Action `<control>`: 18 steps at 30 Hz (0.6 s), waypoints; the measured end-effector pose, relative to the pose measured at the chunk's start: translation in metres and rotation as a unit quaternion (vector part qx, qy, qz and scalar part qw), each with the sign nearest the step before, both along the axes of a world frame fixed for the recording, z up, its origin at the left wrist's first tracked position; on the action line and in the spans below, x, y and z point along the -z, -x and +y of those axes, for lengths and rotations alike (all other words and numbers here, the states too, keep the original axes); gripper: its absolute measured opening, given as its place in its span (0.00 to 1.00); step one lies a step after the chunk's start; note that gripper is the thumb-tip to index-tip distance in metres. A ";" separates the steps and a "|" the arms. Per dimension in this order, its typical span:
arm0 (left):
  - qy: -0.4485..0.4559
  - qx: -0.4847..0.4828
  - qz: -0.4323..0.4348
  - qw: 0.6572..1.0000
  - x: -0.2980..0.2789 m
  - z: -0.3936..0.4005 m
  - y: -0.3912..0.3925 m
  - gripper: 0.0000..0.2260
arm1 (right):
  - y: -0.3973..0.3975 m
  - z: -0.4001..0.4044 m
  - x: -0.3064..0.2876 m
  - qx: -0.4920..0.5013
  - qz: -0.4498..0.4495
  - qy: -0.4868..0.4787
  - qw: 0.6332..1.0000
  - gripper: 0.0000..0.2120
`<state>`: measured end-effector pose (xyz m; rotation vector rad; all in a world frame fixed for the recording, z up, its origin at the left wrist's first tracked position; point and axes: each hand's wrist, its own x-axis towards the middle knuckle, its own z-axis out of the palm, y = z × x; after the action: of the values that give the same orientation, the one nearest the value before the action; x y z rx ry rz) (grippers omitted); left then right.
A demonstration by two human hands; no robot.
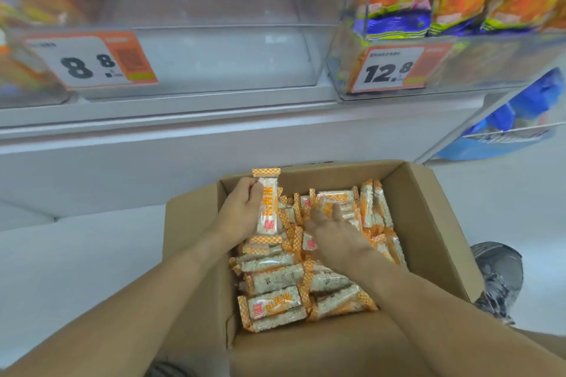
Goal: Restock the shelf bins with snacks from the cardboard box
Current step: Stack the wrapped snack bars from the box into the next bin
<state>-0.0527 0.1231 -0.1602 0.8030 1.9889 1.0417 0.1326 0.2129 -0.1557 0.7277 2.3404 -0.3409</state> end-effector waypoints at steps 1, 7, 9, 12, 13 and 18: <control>-0.012 -0.027 -0.045 0.999 -0.002 0.001 0.001 0.14 | -0.001 0.002 -0.008 0.017 0.013 0.014 1.000 0.30; -0.012 -0.059 -0.123 0.991 -0.034 -0.001 0.013 0.26 | 0.031 0.014 -0.074 0.105 0.116 0.072 0.985 0.33; -0.009 -0.016 -0.096 0.995 -0.066 -0.005 0.022 0.36 | 0.037 0.016 -0.109 0.139 0.143 0.090 0.976 0.25; -0.010 0.045 -0.060 0.997 -0.127 -0.013 0.027 0.29 | 0.039 0.016 -0.150 0.258 0.234 0.194 0.917 0.31; -0.008 0.065 -0.063 0.996 -0.144 -0.016 0.029 0.23 | 0.039 0.015 -0.159 0.300 0.270 0.242 0.882 0.40; -0.025 0.061 -0.114 0.991 -0.200 -0.032 0.034 0.12 | 0.043 -0.008 -0.192 0.417 0.362 0.466 0.691 0.23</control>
<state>-0.0866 0.0912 0.0397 0.7843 1.7063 1.0662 0.0897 0.2052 0.0367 1.1635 1.7815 -2.3696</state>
